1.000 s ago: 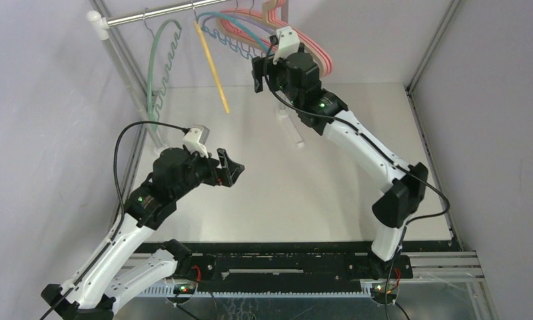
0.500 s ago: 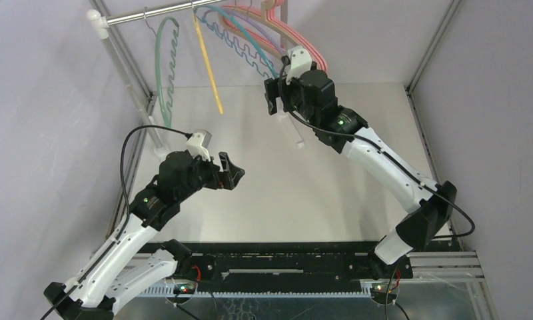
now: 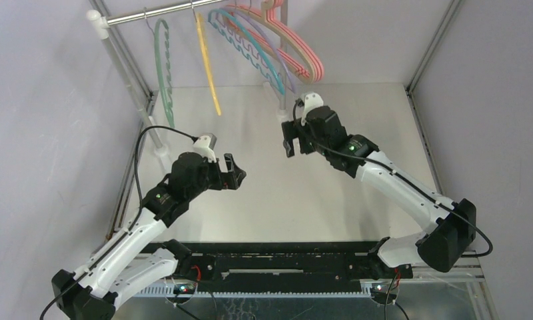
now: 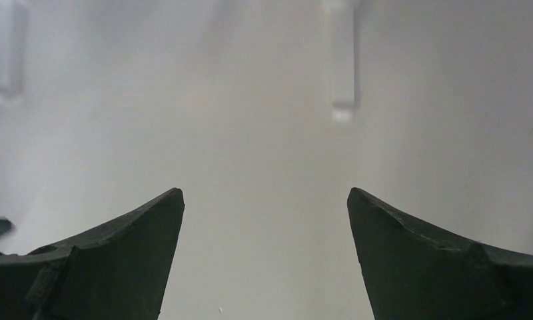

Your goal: Organize the hangers

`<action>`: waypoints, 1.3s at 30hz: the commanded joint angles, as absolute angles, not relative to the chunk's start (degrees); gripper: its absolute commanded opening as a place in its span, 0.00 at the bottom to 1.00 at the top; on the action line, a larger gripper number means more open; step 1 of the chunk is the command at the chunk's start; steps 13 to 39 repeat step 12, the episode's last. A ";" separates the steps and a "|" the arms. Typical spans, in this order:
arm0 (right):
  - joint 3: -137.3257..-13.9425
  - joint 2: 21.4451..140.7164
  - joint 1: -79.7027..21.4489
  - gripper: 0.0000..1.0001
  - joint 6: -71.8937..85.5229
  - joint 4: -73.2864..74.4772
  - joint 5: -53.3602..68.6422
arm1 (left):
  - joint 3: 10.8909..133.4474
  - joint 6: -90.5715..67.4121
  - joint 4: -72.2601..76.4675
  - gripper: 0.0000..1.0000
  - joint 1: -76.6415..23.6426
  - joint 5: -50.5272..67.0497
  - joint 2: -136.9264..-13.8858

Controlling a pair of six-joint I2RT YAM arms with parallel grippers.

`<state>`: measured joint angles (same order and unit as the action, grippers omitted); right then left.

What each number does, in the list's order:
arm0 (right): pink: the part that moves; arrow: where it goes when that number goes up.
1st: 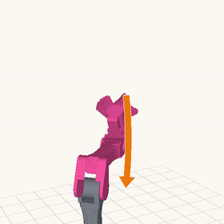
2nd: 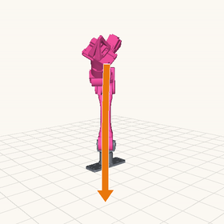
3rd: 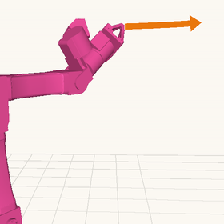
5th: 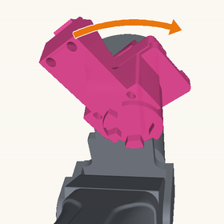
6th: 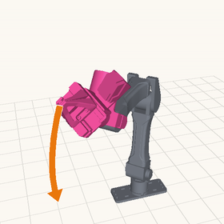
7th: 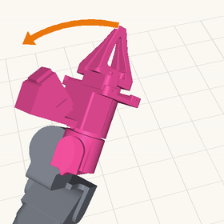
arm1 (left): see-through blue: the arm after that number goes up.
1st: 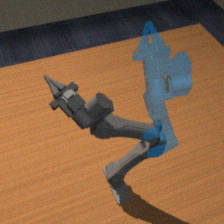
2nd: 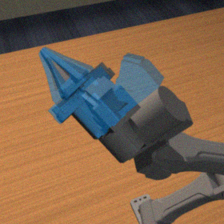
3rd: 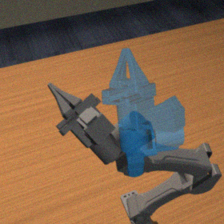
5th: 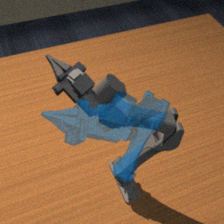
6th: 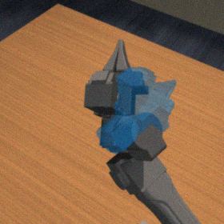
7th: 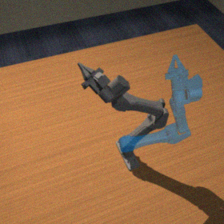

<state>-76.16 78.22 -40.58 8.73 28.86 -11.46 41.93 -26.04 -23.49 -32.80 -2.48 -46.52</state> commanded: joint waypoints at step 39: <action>-63.64 72.25 -34.90 1.00 13.61 25.57 -11.40 | 40.80 -25.66 -17.74 1.00 -31.93 -3.16 -47.65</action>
